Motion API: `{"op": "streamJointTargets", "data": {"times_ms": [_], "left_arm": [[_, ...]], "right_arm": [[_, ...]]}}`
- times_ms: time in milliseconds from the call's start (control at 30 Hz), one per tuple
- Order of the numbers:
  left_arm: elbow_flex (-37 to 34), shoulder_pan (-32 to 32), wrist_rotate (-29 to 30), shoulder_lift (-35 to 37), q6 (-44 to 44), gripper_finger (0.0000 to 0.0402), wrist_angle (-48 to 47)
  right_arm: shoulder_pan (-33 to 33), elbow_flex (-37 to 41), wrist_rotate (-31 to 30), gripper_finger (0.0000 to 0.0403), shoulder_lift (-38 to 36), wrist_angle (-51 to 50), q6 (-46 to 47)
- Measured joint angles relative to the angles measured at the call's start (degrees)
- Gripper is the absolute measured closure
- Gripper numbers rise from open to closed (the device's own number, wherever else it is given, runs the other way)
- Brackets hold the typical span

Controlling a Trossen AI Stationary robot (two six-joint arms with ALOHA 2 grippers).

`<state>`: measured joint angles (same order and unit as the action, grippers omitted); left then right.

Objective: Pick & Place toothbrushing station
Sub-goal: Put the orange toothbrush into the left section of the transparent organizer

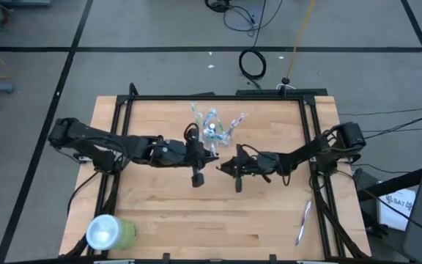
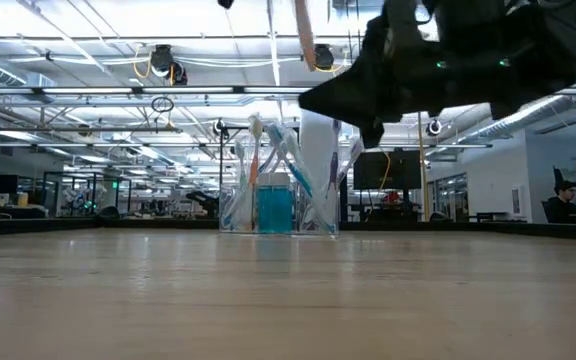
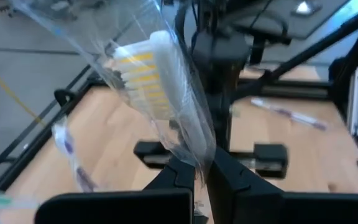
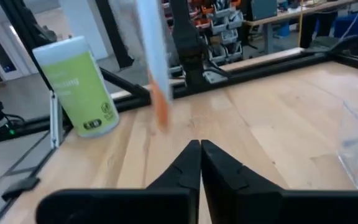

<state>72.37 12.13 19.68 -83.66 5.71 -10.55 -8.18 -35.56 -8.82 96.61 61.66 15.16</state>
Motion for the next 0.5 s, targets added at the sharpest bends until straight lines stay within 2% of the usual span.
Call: {"op": "streamJointTargets", "data": {"times_ms": [267,500], "left_arm": [[-0.06,0.26,0.60,-2.36,0.47,0.0382,0.24],[-0.06,0.21,1.23,-2.41,-0.69,0.0393,1.86]], "right_arm": [[0.34,-1.61,0.09,0.0402,-1.60,-0.05,-0.81],[0.30,-1.61,1.40,0.0402,-1.84,-3.09,-0.89]]}}
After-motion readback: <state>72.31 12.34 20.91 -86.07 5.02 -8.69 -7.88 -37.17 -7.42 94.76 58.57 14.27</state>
